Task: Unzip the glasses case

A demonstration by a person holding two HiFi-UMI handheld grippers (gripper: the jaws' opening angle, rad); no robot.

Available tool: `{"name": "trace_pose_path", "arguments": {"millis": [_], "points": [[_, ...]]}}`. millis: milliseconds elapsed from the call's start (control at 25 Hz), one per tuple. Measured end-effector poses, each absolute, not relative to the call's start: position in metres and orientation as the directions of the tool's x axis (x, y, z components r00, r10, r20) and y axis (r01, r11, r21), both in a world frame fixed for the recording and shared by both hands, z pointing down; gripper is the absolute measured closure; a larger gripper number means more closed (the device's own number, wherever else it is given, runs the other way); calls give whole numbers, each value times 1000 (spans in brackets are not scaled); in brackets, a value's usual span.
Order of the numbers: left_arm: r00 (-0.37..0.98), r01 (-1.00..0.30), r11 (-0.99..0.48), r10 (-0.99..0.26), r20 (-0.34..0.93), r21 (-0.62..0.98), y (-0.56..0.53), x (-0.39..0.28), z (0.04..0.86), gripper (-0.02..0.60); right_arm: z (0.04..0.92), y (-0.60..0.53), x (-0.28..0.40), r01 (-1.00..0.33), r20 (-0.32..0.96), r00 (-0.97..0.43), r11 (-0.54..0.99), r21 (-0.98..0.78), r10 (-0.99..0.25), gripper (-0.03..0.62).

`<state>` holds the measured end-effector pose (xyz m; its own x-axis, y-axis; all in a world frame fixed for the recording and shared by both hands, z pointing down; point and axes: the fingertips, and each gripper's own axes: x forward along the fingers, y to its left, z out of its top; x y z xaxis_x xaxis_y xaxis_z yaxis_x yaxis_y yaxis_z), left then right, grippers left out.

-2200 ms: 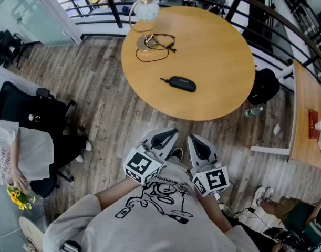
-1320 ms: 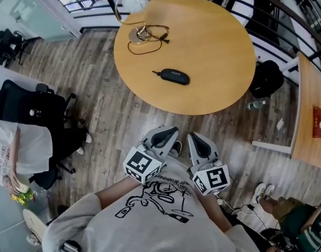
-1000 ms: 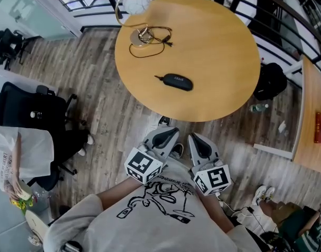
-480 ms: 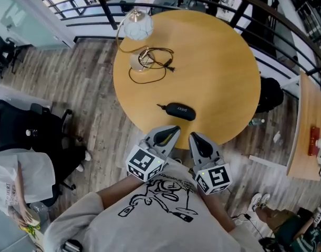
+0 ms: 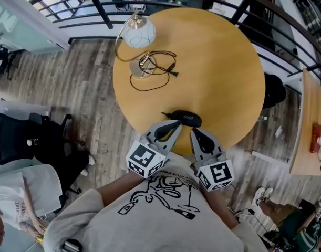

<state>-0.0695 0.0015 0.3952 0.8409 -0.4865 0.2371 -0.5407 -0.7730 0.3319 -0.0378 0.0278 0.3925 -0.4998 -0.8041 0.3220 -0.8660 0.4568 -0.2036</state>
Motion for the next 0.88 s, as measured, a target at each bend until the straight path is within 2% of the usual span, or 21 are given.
{"name": "trace_pose_path", "arguments": {"millis": [440, 880], "points": [[849, -526, -774, -454, 268, 353, -12, -50, 407, 565, 401, 10, -12, -880, 338, -473, 419, -223, -813, 571], [813, -580, -734, -491, 313, 354, -23, -23, 410, 565, 397, 0, 24, -841, 330, -540, 486, -237, -774, 571]]}}
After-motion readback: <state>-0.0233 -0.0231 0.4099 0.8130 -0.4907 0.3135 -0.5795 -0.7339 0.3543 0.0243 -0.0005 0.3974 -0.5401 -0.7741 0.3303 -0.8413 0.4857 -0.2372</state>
